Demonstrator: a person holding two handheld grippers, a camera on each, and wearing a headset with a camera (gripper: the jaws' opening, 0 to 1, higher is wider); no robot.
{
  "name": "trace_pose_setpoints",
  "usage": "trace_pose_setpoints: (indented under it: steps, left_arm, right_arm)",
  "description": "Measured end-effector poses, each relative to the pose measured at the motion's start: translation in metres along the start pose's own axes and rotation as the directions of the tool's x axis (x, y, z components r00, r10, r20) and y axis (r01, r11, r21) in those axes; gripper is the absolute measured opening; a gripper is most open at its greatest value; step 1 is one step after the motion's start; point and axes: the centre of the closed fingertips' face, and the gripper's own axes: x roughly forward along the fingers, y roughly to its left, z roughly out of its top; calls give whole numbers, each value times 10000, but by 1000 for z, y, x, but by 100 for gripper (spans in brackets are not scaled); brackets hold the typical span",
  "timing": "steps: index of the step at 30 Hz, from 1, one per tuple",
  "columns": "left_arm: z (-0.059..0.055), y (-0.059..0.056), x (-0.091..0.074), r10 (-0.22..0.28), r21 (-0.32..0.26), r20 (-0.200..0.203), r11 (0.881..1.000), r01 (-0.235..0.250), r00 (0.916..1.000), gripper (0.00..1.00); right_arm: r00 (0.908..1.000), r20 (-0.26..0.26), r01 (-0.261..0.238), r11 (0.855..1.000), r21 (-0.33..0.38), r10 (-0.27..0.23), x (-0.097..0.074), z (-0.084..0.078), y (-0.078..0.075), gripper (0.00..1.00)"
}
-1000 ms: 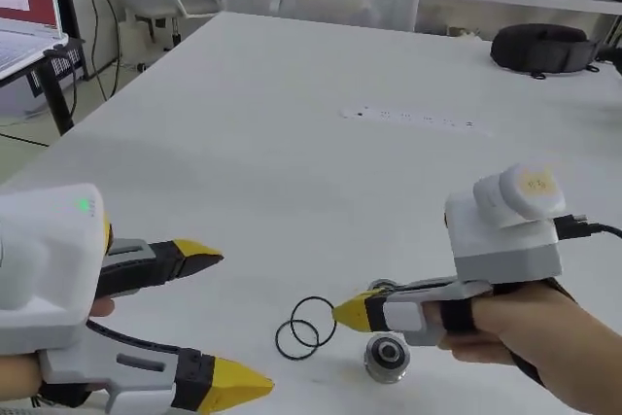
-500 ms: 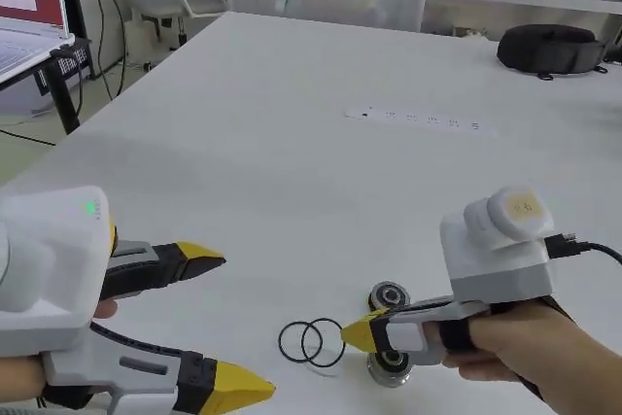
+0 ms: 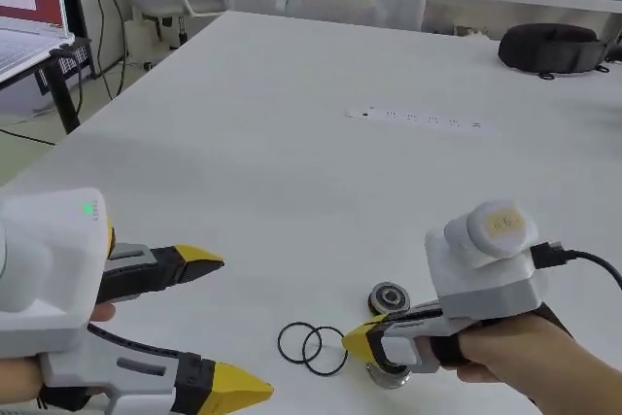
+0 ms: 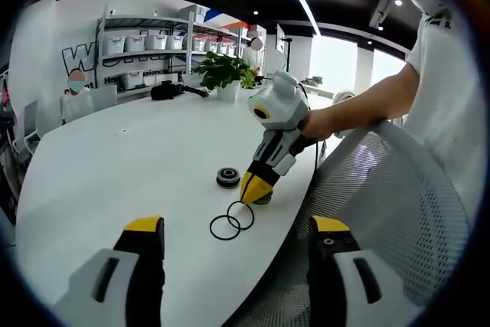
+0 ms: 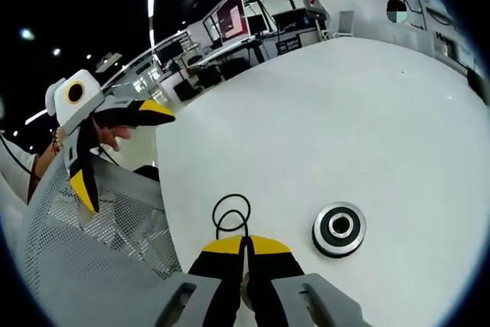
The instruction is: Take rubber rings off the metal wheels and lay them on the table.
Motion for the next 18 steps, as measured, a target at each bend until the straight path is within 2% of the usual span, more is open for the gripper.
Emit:
trace_pose_setpoints:
  steps: [12, 18]
  left_arm:
    - [-1, 1, 0, 35, -116, -25, 9999, -36, 10000, 74]
    - [-2, 1, 0, 6, -150, -75, 9999, -7, 10000, 74]
  right_arm:
    - [9996, 174, 226, 9997, -121, -224, -3, 3, -5, 3]
    - [9982, 546, 240, 9997, -34, -238, -10, 13, -6, 3]
